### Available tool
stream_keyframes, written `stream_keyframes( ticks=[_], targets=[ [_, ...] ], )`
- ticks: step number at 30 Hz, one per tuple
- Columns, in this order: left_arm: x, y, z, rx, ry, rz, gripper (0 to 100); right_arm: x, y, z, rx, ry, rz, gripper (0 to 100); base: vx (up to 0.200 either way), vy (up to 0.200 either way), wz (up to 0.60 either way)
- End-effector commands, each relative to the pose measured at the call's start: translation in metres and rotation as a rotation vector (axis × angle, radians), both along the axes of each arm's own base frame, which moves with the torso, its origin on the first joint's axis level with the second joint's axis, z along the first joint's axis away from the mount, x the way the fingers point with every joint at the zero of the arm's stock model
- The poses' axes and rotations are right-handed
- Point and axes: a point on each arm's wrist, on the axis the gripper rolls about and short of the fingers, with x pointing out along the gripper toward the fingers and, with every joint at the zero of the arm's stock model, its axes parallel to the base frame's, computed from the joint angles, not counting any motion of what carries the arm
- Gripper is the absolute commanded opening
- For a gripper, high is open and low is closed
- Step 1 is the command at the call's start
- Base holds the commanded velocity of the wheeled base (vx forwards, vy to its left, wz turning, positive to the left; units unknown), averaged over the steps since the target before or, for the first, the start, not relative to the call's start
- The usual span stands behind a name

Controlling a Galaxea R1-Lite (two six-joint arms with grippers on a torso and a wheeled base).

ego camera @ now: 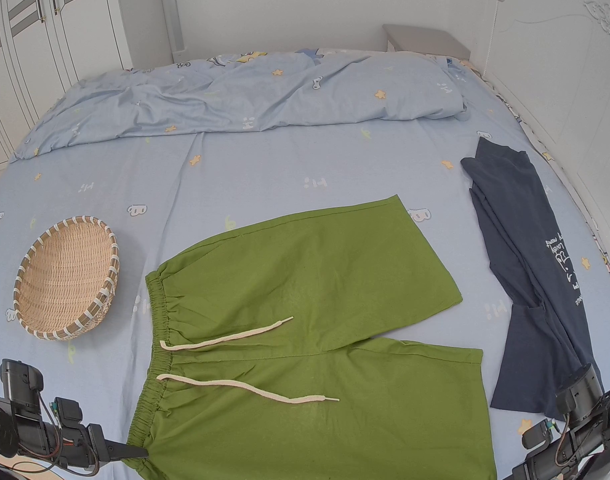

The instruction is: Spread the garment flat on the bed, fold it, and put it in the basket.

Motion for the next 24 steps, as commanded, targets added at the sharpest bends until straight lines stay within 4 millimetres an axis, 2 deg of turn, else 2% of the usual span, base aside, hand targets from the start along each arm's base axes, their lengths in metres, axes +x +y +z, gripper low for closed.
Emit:
stream_keyframes(
  ticks=[1, 5, 8, 13, 19, 24],
  targets=[
    [-0.011, -0.001, 0.004, 0.022, -0.040, 0.003, 0, -0.006, -0.003, 0.009, 0.031, -0.071, -0.005, 0, 0.000, 0.000, 0.00],
    [-0.004, 0.001, 0.009, 0.033, -0.075, 0.007, 0, 0.000, -0.001, 0.015, 0.043, -0.110, -0.017, 0, 0.000, 0.000, 0.00],
    [0.005, 0.004, 0.020, 0.042, -0.117, 0.009, 0, 0.011, 0.002, 0.033, 0.078, -0.182, -0.055, 0, 0.000, 0.000, 0.00],
    [0.025, 0.008, 0.048, 0.033, -0.121, 0.008, 0, 0.031, 0.008, 0.077, 0.122, -0.258, -0.094, 0, 0.000, 0.000, 0.00],
    [0.048, 0.011, 0.085, 0.031, -0.165, -0.016, 0, 0.064, 0.011, 0.133, 0.165, -0.389, -0.143, 0, 0.000, 0.000, 0.00],
    [0.071, 0.008, 0.108, 0.009, -0.207, -0.016, 0, 0.099, 0.017, 0.162, 0.184, -0.454, -0.165, 0, 0.000, 0.000, 0.00]
  ],
)
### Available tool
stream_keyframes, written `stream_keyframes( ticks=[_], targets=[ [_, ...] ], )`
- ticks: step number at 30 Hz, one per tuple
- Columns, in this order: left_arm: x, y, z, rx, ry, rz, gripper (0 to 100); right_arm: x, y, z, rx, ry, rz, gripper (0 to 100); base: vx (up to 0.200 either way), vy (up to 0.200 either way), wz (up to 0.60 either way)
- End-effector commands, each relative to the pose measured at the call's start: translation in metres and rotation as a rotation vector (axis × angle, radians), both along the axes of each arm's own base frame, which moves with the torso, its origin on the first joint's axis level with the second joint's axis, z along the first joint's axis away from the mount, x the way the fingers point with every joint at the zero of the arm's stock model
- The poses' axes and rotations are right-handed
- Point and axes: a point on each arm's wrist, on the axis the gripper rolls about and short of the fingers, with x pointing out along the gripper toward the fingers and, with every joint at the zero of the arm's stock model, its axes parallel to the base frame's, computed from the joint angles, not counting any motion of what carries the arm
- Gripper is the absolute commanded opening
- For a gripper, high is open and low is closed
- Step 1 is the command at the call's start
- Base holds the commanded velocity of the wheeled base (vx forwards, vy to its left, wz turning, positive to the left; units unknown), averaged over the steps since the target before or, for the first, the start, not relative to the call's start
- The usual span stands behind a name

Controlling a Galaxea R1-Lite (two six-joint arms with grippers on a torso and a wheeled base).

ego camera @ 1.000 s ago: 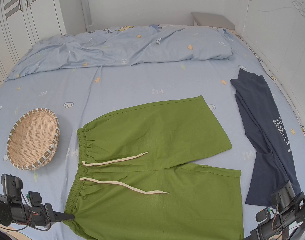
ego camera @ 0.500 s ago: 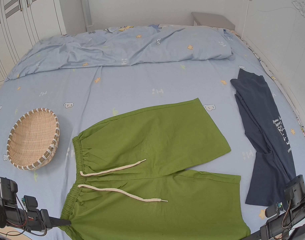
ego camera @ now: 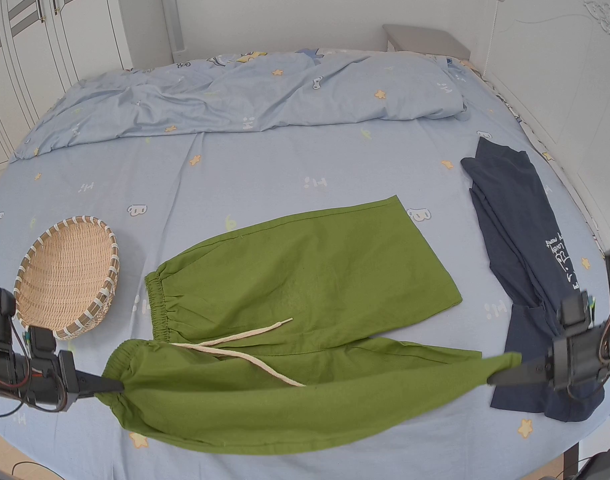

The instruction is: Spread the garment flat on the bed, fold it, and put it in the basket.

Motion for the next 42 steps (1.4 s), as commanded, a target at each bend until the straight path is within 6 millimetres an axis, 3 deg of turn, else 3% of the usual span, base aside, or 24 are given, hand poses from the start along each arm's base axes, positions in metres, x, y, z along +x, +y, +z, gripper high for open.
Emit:
stream_keyframes(
  ticks=[1, 5, 6, 8, 13, 18, 30, 42],
  targets=[
    [0.032, -0.004, 0.037, -0.020, -0.069, -0.021, 0, 0.043, 0.003, 0.043, 0.031, -0.093, -0.055, 0, 0.000, 0.000, 0.00],
    [0.046, -0.005, 0.049, -0.036, -0.084, -0.023, 0, 0.062, 0.007, 0.059, 0.044, -0.137, -0.065, 0, 0.000, 0.000, 0.00],
    [0.057, -0.006, 0.053, -0.039, -0.088, -0.029, 0, 0.076, 0.009, 0.067, 0.051, -0.162, -0.071, 0, 0.000, 0.000, 0.00],
    [0.061, -0.006, 0.054, -0.040, -0.087, -0.029, 0, 0.081, 0.010, 0.069, 0.053, -0.168, -0.072, 0, 0.000, 0.000, 0.00],
    [0.091, 0.002, 0.049, -0.046, -0.044, -0.014, 0, 0.122, 0.013, 0.079, 0.059, -0.196, -0.096, 0, 0.000, 0.000, 0.00],
    [0.104, 0.008, 0.054, -0.048, -0.025, 0.003, 0, 0.145, 0.011, 0.084, 0.063, -0.223, -0.120, 0, 0.000, 0.000, 0.00],
    [0.117, 0.014, 0.048, -0.054, 0.017, 0.013, 0, 0.200, 0.008, 0.076, 0.033, -0.246, -0.193, 0, 0.000, 0.000, 0.00],
    [0.135, 0.016, 0.042, -0.052, 0.006, 0.005, 0, 0.229, 0.011, 0.061, 0.051, -0.308, -0.196, 0, 0.000, 0.000, 0.00]
  ],
)
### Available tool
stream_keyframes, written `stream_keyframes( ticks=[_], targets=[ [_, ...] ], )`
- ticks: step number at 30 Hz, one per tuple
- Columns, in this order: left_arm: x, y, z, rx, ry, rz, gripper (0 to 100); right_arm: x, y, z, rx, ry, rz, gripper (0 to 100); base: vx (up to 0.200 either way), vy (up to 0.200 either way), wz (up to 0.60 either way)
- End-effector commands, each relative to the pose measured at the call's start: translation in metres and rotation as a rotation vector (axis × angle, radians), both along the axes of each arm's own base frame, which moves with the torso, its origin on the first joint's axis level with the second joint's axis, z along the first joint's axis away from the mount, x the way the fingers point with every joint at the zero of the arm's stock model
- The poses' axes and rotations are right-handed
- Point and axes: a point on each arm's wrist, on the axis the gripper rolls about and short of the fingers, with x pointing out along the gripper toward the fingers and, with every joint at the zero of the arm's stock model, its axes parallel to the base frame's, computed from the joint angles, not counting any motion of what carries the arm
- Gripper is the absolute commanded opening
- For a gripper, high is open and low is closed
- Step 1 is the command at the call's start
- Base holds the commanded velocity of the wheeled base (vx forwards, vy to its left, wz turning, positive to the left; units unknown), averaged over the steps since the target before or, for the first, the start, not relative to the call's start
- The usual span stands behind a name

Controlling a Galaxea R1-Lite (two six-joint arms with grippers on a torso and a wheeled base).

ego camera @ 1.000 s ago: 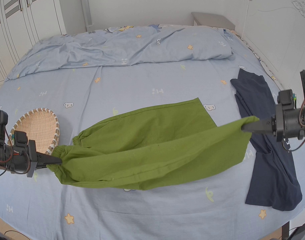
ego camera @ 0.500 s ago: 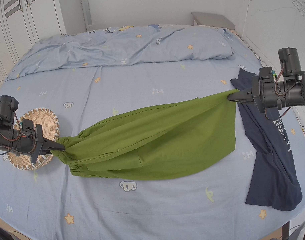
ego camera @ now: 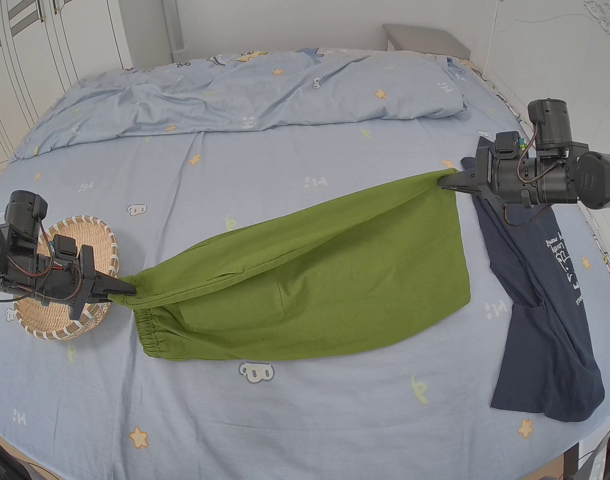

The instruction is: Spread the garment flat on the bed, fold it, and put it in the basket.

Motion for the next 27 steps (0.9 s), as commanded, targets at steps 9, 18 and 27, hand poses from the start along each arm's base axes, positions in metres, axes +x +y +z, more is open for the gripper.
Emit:
stream_keyframes(
  ticks=[9, 18, 27],
  targets=[
    [0.024, 0.004, -0.009, 0.008, -0.020, 0.006, 0, 0.031, 0.010, -0.026, 0.000, 0.004, 0.010, 0, 0.000, 0.000, 0.00],
    [0.040, 0.007, -0.010, 0.010, -0.026, 0.008, 0, 0.039, 0.009, -0.027, 0.001, -0.008, 0.006, 0, 0.000, 0.000, 0.00],
    [0.043, 0.006, -0.017, 0.006, -0.007, 0.002, 0, 0.045, 0.014, -0.035, 0.001, -0.009, 0.014, 0, 0.000, 0.000, 0.00]
  ],
)
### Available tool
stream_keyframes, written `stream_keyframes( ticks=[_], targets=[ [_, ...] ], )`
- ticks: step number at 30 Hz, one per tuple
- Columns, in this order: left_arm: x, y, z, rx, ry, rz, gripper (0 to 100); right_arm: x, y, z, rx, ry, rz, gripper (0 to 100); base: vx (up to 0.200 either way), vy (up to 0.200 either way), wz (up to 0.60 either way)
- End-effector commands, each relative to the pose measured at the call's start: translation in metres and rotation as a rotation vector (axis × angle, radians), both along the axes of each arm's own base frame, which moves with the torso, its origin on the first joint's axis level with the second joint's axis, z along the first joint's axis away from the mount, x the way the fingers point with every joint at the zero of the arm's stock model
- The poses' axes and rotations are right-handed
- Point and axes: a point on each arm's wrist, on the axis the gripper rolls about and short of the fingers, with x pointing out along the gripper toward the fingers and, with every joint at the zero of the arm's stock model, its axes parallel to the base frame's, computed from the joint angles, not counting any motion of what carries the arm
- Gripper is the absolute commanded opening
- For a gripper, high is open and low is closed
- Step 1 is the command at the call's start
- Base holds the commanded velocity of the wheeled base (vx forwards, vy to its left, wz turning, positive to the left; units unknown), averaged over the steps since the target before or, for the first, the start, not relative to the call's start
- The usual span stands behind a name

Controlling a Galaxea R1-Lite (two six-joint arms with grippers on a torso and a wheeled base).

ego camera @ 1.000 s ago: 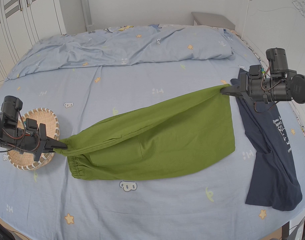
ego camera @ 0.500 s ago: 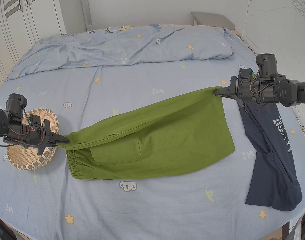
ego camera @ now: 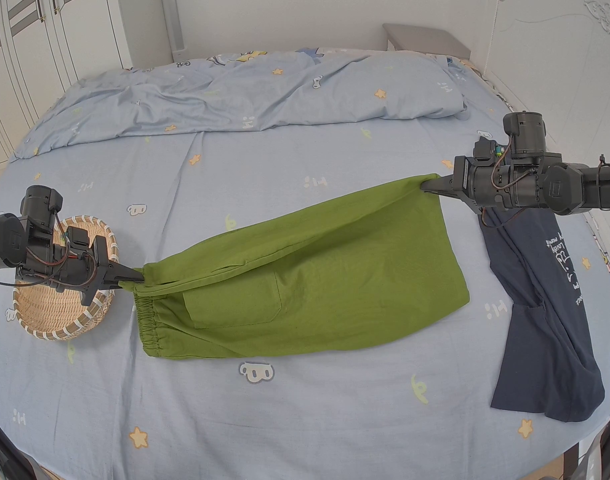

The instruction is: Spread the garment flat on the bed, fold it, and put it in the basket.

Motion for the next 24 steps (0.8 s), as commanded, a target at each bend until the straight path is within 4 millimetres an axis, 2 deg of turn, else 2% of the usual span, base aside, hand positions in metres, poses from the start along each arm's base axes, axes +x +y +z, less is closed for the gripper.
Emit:
stream_keyframes(
  ticks=[1, 9, 10, 21, 24],
  targets=[
    [0.003, 0.000, -0.006, -0.002, 0.019, -0.002, 0, 0.004, 0.002, -0.009, -0.001, 0.014, 0.003, 0, 0.000, 0.000, 0.00],
    [0.004, 0.000, -0.008, -0.005, 0.023, -0.004, 0, 0.008, 0.009, -0.017, -0.002, 0.031, 0.017, 0, 0.000, 0.000, 0.00],
    [0.004, 0.000, -0.008, -0.004, 0.025, -0.004, 100, 0.008, 0.009, -0.017, -0.002, 0.031, 0.017, 100, 0.000, 0.000, 0.00],
    [0.003, -0.002, -0.006, -0.006, 0.019, -0.008, 100, 0.007, 0.012, -0.026, -0.010, 0.055, 0.025, 100, 0.000, 0.000, 0.00],
    [0.000, -0.011, 0.002, -0.005, -0.002, -0.032, 100, 0.002, 0.010, -0.033, -0.017, 0.087, 0.024, 100, 0.000, 0.000, 0.00]
  ],
)
